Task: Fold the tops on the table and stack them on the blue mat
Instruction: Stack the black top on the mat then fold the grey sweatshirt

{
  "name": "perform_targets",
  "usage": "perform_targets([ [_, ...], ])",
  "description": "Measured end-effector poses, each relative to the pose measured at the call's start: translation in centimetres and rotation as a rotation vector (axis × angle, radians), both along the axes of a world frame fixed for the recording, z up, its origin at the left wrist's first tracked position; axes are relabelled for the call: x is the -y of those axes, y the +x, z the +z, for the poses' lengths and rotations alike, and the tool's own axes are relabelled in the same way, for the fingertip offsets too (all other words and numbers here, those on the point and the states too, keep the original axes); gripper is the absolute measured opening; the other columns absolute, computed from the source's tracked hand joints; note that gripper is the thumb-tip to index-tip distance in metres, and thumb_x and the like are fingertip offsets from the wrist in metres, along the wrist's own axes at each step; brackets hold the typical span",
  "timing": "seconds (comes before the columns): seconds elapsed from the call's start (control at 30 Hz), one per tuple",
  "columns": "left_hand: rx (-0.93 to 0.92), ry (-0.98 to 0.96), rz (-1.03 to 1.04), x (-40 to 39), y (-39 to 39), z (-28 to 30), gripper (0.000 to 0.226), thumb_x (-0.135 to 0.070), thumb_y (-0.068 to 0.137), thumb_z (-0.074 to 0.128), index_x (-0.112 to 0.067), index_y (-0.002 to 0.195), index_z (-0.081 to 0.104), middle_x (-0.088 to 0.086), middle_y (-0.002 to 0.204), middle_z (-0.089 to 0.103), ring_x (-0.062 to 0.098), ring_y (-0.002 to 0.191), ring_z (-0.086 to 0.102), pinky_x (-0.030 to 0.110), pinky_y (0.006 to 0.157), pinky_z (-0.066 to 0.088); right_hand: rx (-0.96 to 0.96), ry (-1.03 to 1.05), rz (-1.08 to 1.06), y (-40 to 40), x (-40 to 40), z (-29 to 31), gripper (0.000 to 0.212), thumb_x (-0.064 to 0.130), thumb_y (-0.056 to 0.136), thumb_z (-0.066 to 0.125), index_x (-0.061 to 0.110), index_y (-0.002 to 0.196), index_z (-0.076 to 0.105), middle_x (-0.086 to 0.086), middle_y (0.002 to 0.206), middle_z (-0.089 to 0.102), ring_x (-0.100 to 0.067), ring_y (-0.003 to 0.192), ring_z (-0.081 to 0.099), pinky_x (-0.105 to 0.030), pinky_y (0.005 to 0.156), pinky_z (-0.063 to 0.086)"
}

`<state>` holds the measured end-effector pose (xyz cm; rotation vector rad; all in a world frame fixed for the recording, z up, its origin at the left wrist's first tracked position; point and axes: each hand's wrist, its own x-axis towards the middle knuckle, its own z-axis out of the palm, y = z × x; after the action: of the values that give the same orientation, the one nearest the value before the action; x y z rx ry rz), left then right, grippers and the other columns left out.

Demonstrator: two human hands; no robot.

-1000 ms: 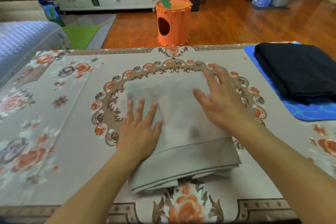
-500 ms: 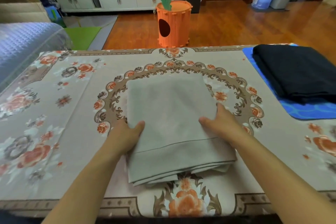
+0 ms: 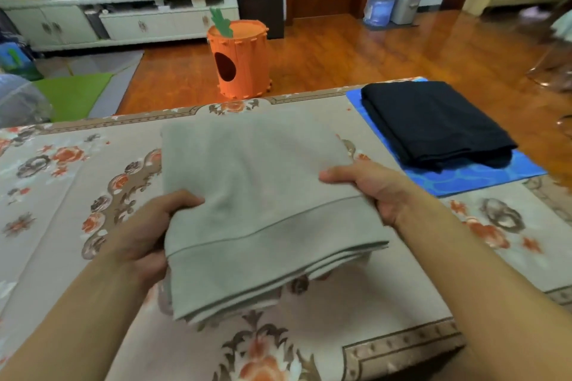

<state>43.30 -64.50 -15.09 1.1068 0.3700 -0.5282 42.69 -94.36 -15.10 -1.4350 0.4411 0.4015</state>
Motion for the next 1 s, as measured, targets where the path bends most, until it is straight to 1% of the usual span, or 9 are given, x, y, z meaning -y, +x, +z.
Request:
perform_targets([
  [0.2, 0.126, -0.003, -0.181, 13.0, 5.3, 3.3, 0.030, -0.001, 0.086, 0.051, -0.002, 0.088, 0.081, 0.018, 0.092, 0.075, 0.030, 0.074, 0.074, 0.042, 0.065, 0.064, 0.152, -0.134, -0.090, -0.1, 13.3, 4.8, 0.022, 0.007, 0.091, 0.060, 0.016, 0.109, 0.067, -0.010, 0.095, 0.077, -0.023, 0.073, 0.074, -0.032, 0.059, 0.061],
  [0.3, 0.144, -0.015, -0.285, 20.4, 9.3, 4.0, 0.041, -0.001, 0.080, 0.052, -0.002, 0.117, 0.070, 0.017, 0.098, 0.074, 0.031, 0.081, 0.074, 0.041, 0.067, 0.063, 0.117, -0.263, -0.180, 1.6, 19.5, 6.4, 0.024, 0.001, 0.090, 0.058, 0.012, 0.110, 0.066, -0.011, 0.081, 0.076, -0.023, 0.062, 0.073, -0.031, 0.051, 0.059],
  [0.4, 0.255, -0.062, -0.309, 28.0, 13.6, 5.7, 0.035, -0.003, 0.087, 0.047, -0.006, 0.116, 0.067, 0.015, 0.095, 0.075, 0.031, 0.082, 0.074, 0.041, 0.070, 0.063, 0.116, -0.368, -0.286, 4.9, 25.5, 8.7, 0.017, 0.006, 0.090, 0.060, 0.007, 0.107, 0.066, -0.010, 0.071, 0.074, -0.022, 0.054, 0.070, -0.029, 0.045, 0.056],
  [0.5, 0.328, -0.147, -0.270, 34.6, 17.4, 5.7, 0.038, -0.003, 0.085, 0.050, -0.006, 0.119, 0.068, 0.016, 0.104, 0.075, 0.036, 0.094, 0.073, 0.048, 0.081, 0.061, 0.171, -0.437, -0.346, 8.5, 30.8, 10.4, 0.017, 0.013, 0.092, 0.062, 0.016, 0.109, 0.065, -0.012, 0.088, 0.075, -0.028, 0.072, 0.072, -0.037, 0.064, 0.059],
  [0.6, 0.201, -0.090, -0.275, 39.2, 19.3, 0.9, 0.044, -0.010, 0.084, 0.053, -0.006, 0.126, 0.065, 0.017, 0.115, 0.073, 0.037, 0.105, 0.071, 0.051, 0.093, 0.057, -0.015, -0.543, -0.328, 11.0, 34.9, 7.1, 0.029, 0.024, 0.093, 0.066, 0.014, 0.120, 0.063, -0.018, 0.108, 0.073, -0.032, 0.092, 0.069, -0.050, 0.087, 0.056],
  [0.7, 0.095, 0.132, -0.321, 41.7, 18.8, -6.1, 0.044, -0.018, 0.086, 0.055, -0.008, 0.128, 0.063, 0.015, 0.109, 0.075, 0.033, 0.097, 0.074, 0.052, 0.083, 0.061, -0.215, -0.843, -0.202, 12.4, 38.4, -1.9, 0.047, 0.036, 0.095, 0.066, 0.007, 0.131, 0.061, -0.017, 0.122, 0.068, -0.032, 0.103, 0.066, -0.043, 0.092, 0.053],
  [0.8, 0.211, 0.455, -0.319, 41.5, 18.3, -7.7, 0.041, -0.028, 0.092, 0.053, -0.007, 0.127, 0.054, 0.015, 0.102, 0.070, 0.033, 0.081, 0.071, 0.043, 0.060, 0.061, -0.178, -0.980, -0.236, 12.2, 39.1, -6.0, 0.055, 0.048, 0.091, 0.067, 0.012, 0.133, 0.061, -0.010, 0.130, 0.063, -0.032, 0.111, 0.061, -0.037, 0.093, 0.047],
  [0.93, 0.903, 1.347, -0.474, 39.7, 19.7, -4.0, 0.052, -0.033, 0.090, 0.051, -0.014, 0.136, 0.035, 0.011, 0.114, 0.060, 0.035, 0.100, 0.061, 0.040, 0.075, 0.048, -0.094, -1.317, -0.158, 14.9, 38.7, -1.9, 0.072, 0.043, 0.088, 0.071, 0.011, 0.146, 0.042, -0.017, 0.147, 0.048, -0.038, 0.129, 0.050, -0.043, 0.105, 0.044],
  [1.0, 1.144, 1.396, -0.356, 41.0, 21.0, -1.8, 0.055, -0.034, 0.091, 0.051, -0.016, 0.142, 0.040, 0.014, 0.133, 0.050, 0.037, 0.121, 0.048, 0.046, 0.091, 0.044, 0.158, -1.411, -0.254, 17.6, 36.9, 0.9, 0.073, 0.045, 0.095, 0.059, 0.020, 0.156, 0.028, -0.014, 0.158, 0.032, -0.038, 0.142, 0.035, -0.049, 0.115, 0.034],
])
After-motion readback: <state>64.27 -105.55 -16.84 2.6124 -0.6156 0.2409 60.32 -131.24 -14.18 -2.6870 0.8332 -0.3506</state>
